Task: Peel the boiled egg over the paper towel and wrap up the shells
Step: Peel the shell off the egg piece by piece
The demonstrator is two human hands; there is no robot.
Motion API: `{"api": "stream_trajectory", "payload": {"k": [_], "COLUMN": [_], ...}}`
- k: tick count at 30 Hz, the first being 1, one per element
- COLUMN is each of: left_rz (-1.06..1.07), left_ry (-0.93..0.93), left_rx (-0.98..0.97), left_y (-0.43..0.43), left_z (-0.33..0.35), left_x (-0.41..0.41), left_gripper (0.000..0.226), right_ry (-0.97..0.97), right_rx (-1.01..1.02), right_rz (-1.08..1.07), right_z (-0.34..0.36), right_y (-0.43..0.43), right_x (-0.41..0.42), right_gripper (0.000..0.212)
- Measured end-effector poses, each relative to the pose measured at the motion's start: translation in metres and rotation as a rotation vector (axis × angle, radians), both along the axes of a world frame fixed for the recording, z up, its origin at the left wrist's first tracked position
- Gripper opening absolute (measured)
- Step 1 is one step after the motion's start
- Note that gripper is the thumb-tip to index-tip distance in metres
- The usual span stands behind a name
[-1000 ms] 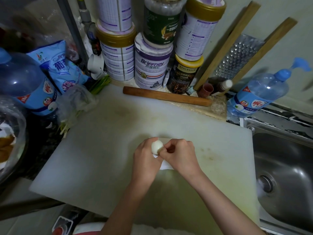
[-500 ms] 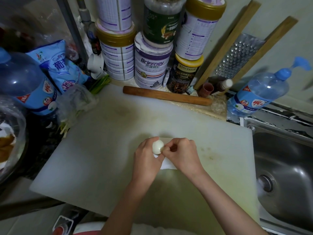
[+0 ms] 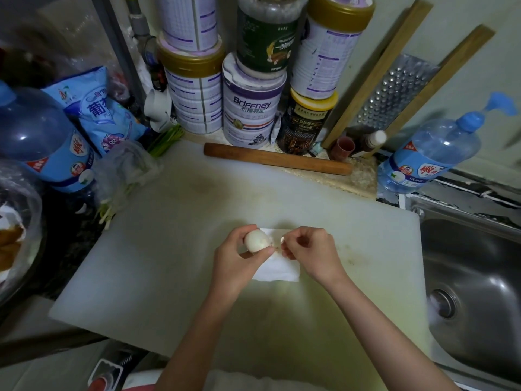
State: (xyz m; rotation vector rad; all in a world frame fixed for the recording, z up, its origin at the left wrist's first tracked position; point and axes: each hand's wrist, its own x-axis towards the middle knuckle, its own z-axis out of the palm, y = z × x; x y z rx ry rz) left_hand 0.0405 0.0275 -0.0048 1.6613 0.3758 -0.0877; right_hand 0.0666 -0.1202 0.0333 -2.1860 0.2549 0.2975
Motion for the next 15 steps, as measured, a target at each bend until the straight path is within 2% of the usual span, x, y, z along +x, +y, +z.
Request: {"api": "stream_trajectory", "payload": {"k": [6, 9, 15], "left_rz": [-0.022, -0.029, -0.04], "left_ry": [-0.036, -0.043, -0.112], "left_rx": [0.085, 0.149, 0.277], "left_y": [-0.002, -0.004, -0.007], "left_z": [0.004, 0.003, 0.005], "left_x": [0.0, 0.002, 0.003], "left_gripper": [0.045, 0.047, 0.044], "right_ry": [-0.105, -0.125, -0.096], "right_rx": [-0.134, -0.095, 0.011], "right_rz": [0.089, 0.153, 0.117], "right_z": [-0.005, -0.001, 0.003], "right_y": [0.007, 0.011, 0.018], "right_x": [-0.004, -0.005, -0.006], "right_gripper": [0.012, 0.015, 0.017]}}
